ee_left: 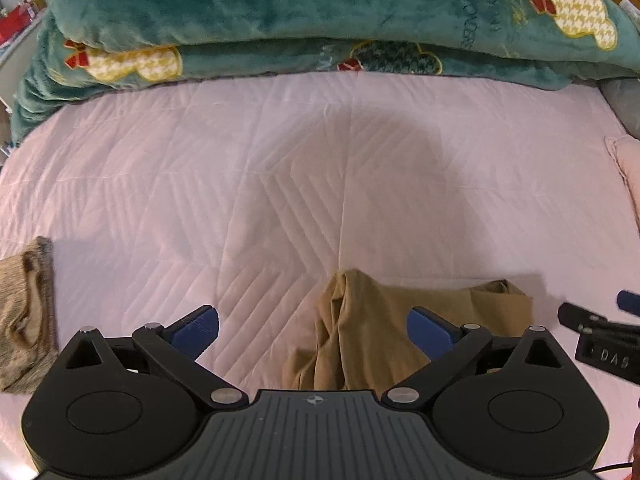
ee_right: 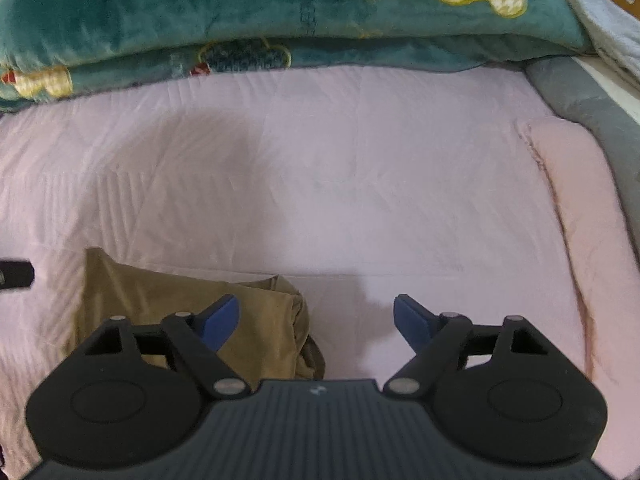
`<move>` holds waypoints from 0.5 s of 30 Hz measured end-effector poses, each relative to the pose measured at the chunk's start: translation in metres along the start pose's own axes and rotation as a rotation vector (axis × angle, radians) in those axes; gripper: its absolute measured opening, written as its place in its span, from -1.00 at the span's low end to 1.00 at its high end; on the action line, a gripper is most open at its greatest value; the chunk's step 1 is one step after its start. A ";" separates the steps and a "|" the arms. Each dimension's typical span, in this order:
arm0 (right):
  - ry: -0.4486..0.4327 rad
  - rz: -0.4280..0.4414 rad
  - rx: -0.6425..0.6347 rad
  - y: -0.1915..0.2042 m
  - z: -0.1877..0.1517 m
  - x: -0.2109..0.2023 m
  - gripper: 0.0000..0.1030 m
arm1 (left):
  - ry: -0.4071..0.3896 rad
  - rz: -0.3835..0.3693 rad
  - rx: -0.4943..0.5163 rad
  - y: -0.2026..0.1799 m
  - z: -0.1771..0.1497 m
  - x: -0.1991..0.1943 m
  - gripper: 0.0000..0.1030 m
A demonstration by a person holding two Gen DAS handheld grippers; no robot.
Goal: Fold clothes
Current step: 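Lower both grippers onto the folded khaki garment and close on its edge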
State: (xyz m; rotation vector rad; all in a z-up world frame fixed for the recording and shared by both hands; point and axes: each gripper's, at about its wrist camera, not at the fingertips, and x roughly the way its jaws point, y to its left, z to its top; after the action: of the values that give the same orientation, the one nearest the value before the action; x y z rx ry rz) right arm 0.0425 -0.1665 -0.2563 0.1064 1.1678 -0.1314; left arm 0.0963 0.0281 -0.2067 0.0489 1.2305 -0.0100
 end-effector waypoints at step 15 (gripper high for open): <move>0.067 0.069 0.017 -0.010 -0.008 0.072 -0.01 | 0.054 -0.078 -0.002 0.005 0.001 0.077 0.71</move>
State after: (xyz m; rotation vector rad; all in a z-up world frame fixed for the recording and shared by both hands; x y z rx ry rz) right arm 0.0612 -0.1791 -0.3261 0.1672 1.2285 -0.0775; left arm 0.1233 0.0348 -0.2784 -0.0012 1.2861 -0.0758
